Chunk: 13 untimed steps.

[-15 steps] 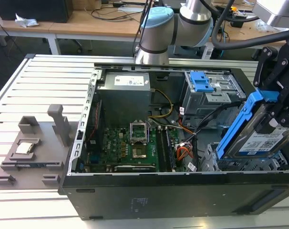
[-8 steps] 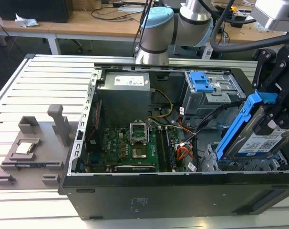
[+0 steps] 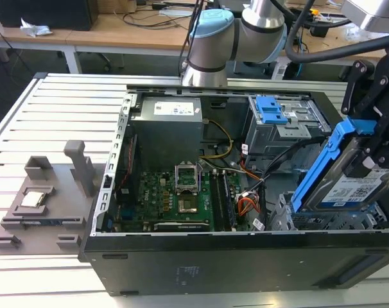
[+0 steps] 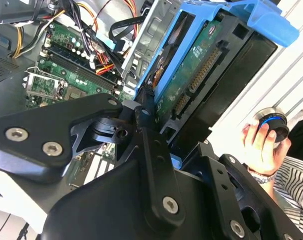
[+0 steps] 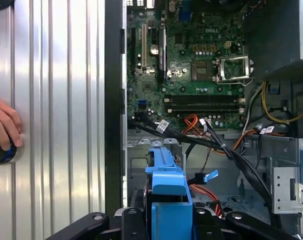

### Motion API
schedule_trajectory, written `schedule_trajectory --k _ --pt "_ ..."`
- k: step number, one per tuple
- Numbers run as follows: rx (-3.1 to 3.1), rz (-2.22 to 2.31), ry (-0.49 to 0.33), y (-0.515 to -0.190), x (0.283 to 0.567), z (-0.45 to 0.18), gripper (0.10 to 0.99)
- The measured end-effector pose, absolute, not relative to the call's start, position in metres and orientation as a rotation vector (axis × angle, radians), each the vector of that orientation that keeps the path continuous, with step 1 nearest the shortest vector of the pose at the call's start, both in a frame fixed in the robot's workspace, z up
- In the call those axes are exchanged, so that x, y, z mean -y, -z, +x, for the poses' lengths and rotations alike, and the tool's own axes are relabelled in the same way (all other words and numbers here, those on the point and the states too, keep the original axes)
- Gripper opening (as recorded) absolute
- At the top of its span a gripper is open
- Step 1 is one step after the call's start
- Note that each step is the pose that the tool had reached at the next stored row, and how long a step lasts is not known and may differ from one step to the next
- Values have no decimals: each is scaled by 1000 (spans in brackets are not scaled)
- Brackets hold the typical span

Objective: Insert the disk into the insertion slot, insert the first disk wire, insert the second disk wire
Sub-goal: 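Insert the disk into the insertion slot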

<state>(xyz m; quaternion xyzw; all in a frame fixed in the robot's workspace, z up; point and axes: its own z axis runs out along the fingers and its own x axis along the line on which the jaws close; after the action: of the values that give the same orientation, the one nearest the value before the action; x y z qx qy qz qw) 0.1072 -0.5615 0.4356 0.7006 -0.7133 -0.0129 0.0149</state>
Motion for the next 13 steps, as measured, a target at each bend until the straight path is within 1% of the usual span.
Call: schedule_trajectory --k 13 --pt "2220 2180 41 -428 549 106 361"
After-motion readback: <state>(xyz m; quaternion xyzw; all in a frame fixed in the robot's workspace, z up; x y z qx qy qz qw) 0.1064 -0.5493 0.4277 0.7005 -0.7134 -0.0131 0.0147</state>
